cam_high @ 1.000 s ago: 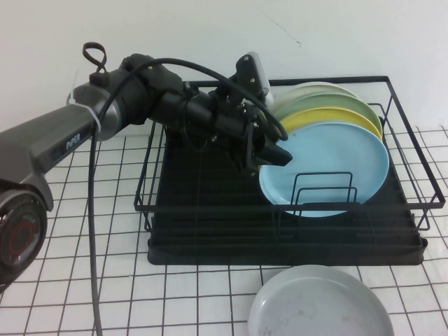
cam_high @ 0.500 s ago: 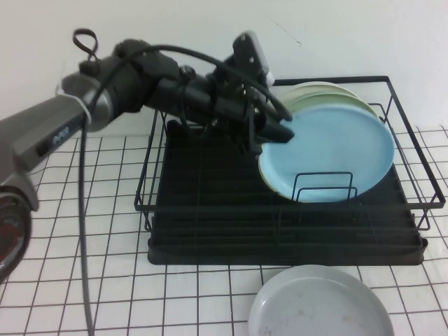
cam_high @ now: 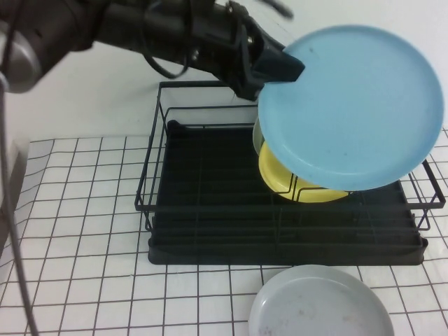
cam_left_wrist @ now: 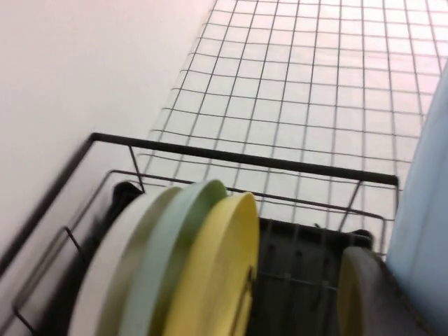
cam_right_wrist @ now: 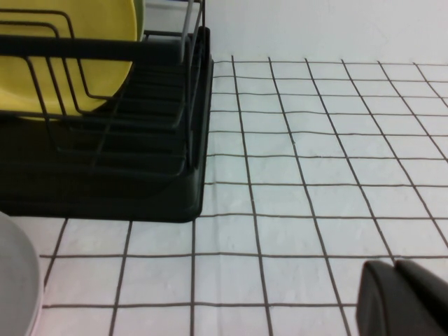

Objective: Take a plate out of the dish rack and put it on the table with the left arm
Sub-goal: Place the plate from the table

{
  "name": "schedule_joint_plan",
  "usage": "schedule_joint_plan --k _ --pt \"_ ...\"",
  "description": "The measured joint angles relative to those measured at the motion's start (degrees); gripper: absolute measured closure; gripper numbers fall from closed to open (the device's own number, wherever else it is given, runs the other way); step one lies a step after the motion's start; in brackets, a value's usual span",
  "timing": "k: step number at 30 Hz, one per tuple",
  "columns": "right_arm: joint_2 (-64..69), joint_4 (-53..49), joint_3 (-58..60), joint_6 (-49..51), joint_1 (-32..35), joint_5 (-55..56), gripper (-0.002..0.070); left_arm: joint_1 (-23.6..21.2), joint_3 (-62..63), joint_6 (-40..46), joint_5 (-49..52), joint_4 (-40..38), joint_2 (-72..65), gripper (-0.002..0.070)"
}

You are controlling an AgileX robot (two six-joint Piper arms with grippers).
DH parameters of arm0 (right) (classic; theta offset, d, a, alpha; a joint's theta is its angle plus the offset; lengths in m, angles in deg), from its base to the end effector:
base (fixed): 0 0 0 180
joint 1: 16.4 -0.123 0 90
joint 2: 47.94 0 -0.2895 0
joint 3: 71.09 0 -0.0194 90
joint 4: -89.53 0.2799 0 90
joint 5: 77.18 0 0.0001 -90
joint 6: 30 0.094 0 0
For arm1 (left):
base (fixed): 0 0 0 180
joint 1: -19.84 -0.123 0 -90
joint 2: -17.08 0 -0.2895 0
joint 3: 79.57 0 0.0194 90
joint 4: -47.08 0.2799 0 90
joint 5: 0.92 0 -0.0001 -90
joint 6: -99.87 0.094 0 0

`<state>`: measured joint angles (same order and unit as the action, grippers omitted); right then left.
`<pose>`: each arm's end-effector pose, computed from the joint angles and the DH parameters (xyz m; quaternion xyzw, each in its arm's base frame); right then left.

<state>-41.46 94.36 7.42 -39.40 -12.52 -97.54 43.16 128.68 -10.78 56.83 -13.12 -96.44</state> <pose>0.0801 -0.0027 0.1746 -0.0158 0.7947 -0.0347 0.6059 0.3823 -0.2400 0.3956 0.5112 0.6528 -0.3411 0.4430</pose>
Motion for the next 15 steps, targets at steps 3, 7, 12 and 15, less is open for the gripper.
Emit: schedule_joint_plan --k 3,7,12,15 --pt "0.0 0.0 0.0 0.0 0.0 0.0 0.0678 0.58 0.0 -12.27 2.79 4.2 2.74 0.0615" --pt "0.0 0.0 0.0 0.0 0.0 0.0 0.0678 4.66 -0.22 -27.47 7.43 16.78 5.63 0.0615" --pt "0.0 0.0 0.0 0.0 0.0 0.0 0.0678 11.24 -6.2 -35.05 9.49 22.92 7.3 0.0615" --pt "0.0 0.0 0.0 0.0 0.0 0.0 0.0678 13.88 -12.33 -36.35 7.96 22.92 7.3 0.0615"
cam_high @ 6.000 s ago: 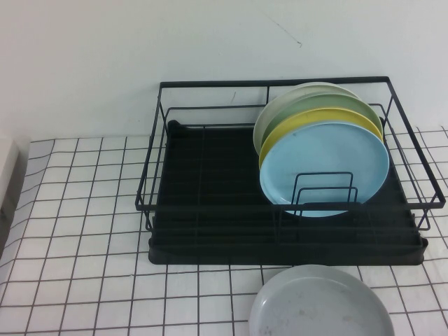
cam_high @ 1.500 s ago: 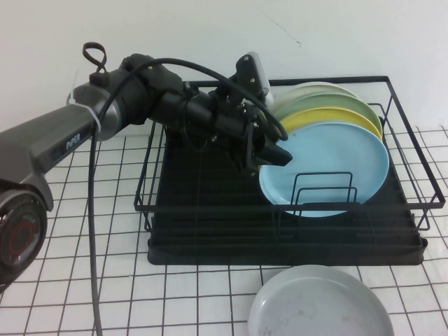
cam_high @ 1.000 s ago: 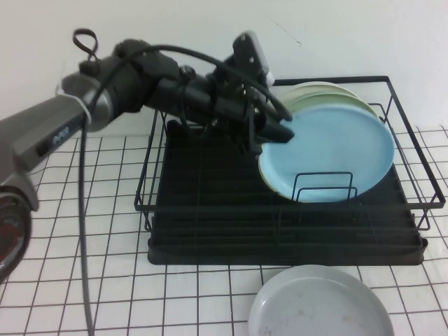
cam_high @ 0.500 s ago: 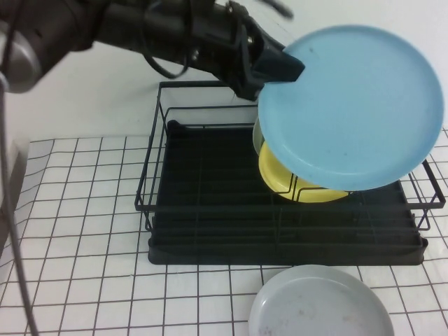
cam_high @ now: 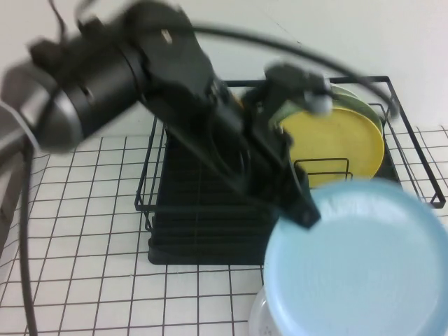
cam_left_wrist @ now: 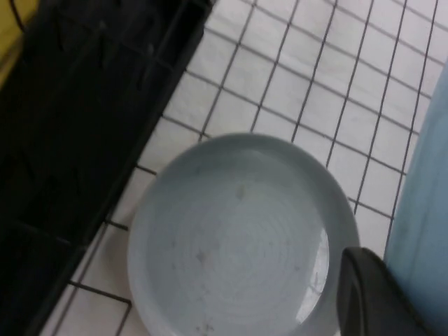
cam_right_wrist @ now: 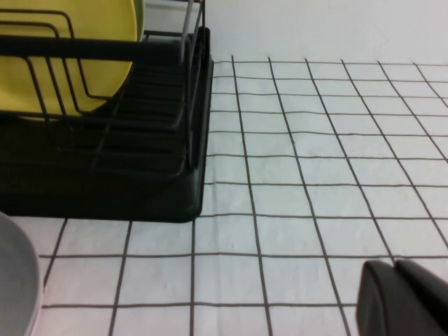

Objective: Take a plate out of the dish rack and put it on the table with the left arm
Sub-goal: Place the plate from the table

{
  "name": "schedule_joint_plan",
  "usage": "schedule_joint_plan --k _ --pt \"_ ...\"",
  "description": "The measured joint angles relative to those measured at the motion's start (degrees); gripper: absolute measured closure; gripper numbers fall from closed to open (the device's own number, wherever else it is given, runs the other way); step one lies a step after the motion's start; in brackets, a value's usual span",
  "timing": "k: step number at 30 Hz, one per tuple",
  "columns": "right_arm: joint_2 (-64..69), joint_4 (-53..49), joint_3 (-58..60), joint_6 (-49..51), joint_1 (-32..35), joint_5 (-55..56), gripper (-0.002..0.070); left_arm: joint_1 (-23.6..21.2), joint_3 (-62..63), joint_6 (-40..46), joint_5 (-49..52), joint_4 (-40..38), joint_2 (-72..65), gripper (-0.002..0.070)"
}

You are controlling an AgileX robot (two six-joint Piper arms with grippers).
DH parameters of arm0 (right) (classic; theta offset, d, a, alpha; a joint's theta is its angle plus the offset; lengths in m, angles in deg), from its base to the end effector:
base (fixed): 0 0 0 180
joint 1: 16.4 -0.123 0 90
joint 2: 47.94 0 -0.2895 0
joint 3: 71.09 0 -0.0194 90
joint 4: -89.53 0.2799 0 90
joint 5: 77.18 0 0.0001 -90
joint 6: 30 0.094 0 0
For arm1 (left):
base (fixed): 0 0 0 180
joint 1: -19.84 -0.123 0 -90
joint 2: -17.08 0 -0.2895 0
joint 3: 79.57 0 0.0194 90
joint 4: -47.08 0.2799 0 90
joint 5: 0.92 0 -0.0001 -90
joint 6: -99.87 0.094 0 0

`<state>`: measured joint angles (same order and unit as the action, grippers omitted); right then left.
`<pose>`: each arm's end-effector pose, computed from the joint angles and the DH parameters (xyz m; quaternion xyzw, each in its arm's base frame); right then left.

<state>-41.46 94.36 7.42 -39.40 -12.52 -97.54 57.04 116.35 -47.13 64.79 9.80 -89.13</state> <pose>0.0801 -0.0027 0.1746 -0.0158 0.7947 -0.0347 0.6059 0.2865 -0.2826 0.3506 0.4773 0.7974 -0.3193 0.1854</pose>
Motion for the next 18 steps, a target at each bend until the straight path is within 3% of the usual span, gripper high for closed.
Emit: schedule_joint_plan --k 8,18 --pt "0.0 0.0 0.0 0.0 0.0 0.0 0.0678 2.42 -12.87 -0.83 -12.72 0.83 -1.06 0.0615" --pt "0.0 0.0 0.0 0.0 0.0 0.0 0.0678 2.42 -13.33 -1.59 -14.95 2.73 -7.9 0.0616"
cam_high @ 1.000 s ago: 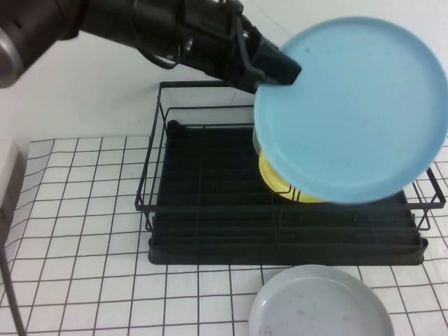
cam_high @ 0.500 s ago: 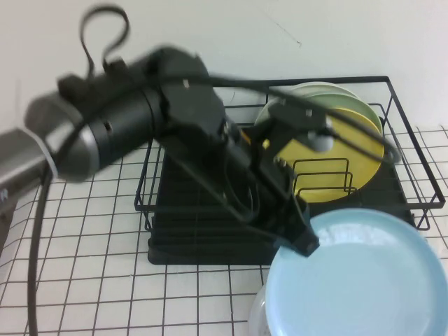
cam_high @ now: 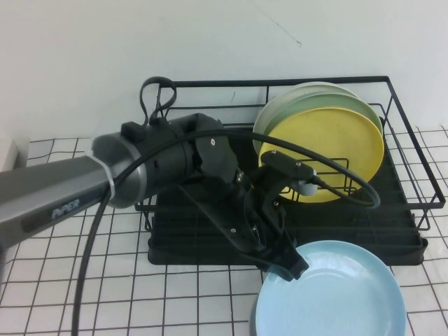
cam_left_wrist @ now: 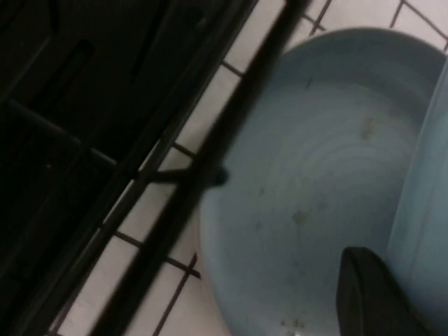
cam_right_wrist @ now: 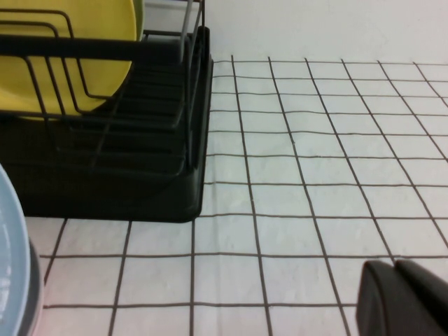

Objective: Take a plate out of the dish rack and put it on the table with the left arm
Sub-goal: Place the plate from the table

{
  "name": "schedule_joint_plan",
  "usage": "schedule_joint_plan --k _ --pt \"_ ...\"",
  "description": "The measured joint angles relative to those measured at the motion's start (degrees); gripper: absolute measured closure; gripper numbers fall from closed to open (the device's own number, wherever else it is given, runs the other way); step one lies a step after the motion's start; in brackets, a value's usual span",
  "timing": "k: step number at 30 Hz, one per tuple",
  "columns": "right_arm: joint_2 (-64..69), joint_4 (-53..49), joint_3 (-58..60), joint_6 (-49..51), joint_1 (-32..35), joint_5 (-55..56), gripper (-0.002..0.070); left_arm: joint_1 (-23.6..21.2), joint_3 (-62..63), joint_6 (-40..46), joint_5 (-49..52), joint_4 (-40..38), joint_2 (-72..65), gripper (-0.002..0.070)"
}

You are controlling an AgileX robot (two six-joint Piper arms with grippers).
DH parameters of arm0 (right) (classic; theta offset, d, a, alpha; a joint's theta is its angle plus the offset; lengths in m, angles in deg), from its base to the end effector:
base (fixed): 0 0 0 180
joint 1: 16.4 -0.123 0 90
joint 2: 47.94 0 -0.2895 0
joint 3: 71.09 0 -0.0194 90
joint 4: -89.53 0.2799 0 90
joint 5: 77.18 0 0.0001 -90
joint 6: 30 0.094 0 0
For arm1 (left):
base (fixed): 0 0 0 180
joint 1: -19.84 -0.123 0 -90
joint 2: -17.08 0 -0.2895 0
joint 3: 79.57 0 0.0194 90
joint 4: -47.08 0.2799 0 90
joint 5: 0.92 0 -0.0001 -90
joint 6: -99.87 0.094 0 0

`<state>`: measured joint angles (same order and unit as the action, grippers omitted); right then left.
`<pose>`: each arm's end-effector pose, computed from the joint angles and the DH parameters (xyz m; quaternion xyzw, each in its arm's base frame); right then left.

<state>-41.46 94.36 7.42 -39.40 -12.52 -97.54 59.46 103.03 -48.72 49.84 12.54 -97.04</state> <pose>0.0801 -0.0027 0.1746 -0.0158 0.7947 -0.0347 0.6059 0.2964 -0.2990 0.2250 0.4259 0.8552 -0.2660 0.1284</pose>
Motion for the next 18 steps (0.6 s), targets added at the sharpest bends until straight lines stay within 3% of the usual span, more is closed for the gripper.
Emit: schedule_joint_plan --k 12,14,18 --pt "0.0 0.0 0.0 0.0 0.0 0.0 0.0678 -0.47 0.0 -0.74 -0.2 0.46 -2.37 0.0594" --pt "0.0 0.0 0.0 0.0 0.0 0.0 0.0678 -0.47 0.0 -0.49 0.01 0.93 -2.46 0.0526" --pt "0.0 0.0 0.0 0.0 0.0 0.0 0.0678 -0.65 0.0 -0.25 0.6 1.67 -2.73 0.0263"
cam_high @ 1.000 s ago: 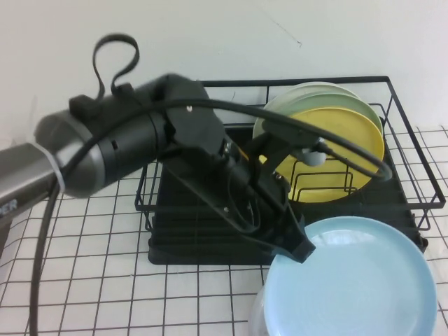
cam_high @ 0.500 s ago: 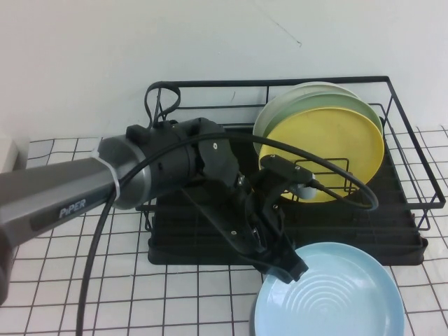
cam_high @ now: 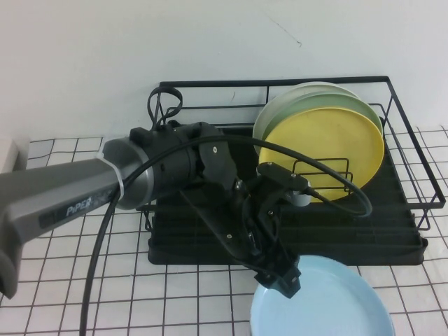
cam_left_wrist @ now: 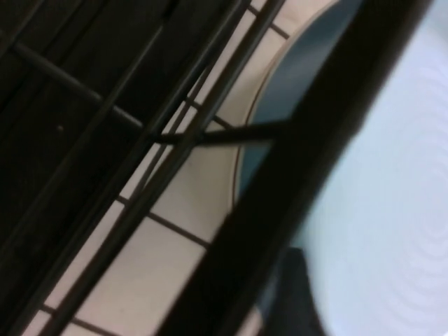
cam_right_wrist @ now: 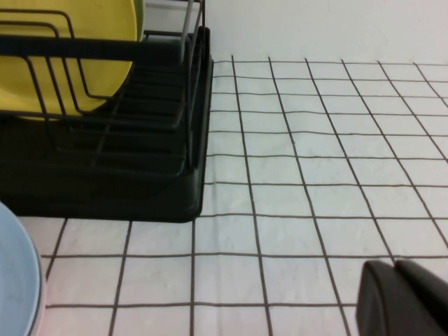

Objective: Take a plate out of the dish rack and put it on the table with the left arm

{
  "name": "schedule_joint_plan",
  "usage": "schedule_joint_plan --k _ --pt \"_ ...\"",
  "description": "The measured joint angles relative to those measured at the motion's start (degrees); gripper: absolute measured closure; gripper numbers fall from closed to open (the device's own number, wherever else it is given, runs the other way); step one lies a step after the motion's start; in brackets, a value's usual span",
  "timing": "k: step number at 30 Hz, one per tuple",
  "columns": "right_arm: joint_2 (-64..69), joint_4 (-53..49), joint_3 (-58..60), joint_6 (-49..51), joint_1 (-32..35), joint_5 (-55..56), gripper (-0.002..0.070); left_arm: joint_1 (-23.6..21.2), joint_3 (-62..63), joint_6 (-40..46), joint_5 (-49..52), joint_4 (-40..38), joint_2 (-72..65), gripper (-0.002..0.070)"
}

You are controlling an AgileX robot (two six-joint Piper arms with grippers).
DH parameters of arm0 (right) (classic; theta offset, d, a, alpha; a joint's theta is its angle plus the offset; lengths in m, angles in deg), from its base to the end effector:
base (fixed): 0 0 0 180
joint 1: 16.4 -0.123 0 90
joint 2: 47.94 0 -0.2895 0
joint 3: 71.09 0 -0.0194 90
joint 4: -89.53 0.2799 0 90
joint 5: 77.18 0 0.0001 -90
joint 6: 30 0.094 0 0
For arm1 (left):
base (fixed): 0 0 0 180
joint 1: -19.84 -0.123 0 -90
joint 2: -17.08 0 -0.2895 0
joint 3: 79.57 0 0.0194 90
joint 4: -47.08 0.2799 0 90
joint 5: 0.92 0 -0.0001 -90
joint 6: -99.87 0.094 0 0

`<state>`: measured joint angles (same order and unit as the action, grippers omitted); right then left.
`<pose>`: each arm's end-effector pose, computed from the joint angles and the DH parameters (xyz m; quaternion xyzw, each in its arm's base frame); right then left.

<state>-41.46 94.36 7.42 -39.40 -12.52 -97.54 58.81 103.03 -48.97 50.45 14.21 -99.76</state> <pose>0.0801 -0.0027 0.1746 -0.0158 0.7947 -0.0347 0.6059 0.3030 -0.2964 0.2037 0.4259 0.8636 -0.2490 0.1034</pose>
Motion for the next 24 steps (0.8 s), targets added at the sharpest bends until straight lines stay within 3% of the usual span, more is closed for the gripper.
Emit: schedule_joint_plan --k 3,6,8,9,13,15,18,24 --pt "0.0 0.0 0.0 0.0 0.0 0.0 0.0678 -0.09 -0.09 0.0 0.43 1.61 0.28 0.0127" --pt "0.0 0.0 0.0 0.0 0.0 0.0 0.0678 -0.23 -0.13 -1.14 -0.64 6.49 5.46 0.0076" --pt "0.0 0.0 0.0 0.0 0.0 0.0 0.0678 -0.49 -0.13 -1.23 -1.59 7.15 8.02 0.0124" --pt "0.0 0.0 0.0 0.0 0.0 0.0 0.0678 -0.49 -0.13 -1.37 -1.71 7.54 9.58 0.0182" --pt "0.0 0.0 0.0 0.0 0.0 0.0 0.0678 -0.49 -0.42 -1.85 -1.71 7.4 16.7 0.0532" --pt "0.0 0.0 0.0 0.0 0.0 0.0 0.0678 -0.49 -1.28 -1.2 -1.71 5.84 19.84 0.0608" --pt "0.0 0.0 0.0 0.0 0.0 0.0 0.0678 -0.49 -3.65 1.33 -1.72 2.41 24.31 0.0655" --pt "0.0 0.0 0.0 0.0 0.0 0.0 0.0678 -0.49 -13.02 6.29 -9.46 -2.55 35.79 0.0672"
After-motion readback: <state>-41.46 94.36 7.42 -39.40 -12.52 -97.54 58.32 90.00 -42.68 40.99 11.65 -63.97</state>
